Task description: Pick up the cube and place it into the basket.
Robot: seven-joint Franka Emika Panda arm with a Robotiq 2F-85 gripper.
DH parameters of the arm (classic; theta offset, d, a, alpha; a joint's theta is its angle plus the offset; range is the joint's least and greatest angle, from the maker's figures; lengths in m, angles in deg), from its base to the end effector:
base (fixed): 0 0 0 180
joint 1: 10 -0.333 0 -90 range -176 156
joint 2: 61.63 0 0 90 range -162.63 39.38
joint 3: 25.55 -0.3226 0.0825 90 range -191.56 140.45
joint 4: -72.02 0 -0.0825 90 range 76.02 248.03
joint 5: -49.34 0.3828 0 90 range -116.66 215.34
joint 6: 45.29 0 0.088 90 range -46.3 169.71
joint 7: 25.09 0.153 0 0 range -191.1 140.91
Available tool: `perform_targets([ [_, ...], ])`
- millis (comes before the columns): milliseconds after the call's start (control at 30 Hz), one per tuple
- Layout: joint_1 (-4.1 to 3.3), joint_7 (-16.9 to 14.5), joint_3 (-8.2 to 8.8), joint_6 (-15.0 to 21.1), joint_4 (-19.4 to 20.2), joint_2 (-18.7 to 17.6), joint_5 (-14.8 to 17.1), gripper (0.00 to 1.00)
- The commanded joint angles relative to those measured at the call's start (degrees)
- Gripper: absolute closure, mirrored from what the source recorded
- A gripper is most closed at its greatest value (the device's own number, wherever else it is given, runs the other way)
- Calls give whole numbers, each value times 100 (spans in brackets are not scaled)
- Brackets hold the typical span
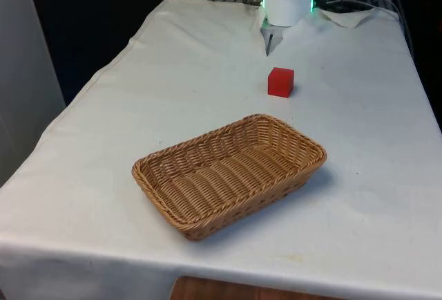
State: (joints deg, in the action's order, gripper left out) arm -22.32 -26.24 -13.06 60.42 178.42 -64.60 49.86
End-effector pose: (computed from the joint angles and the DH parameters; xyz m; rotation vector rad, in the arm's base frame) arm 0.5655 0.0008 0.4441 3.1381 0.0224 -0.0984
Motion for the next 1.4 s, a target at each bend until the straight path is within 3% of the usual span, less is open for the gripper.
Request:
perform_targets([
  [0, -6, 29, 0, 11, 40, 40, -40, 0],
  [867, -6, 413, -52, 286, 705, 602, -372, 0],
  [1100, -6, 470, -69, 642, 1100, 945, -407, 0],
  [1133, -6, 430, -63, 521, 1008, 859, -378, 0],
  [1167, -6, 470, -74, 676, 1157, 997, -401, 0],
  [1367, -6, 464, -80, 814, 1593, 1352, -401, 0],
])
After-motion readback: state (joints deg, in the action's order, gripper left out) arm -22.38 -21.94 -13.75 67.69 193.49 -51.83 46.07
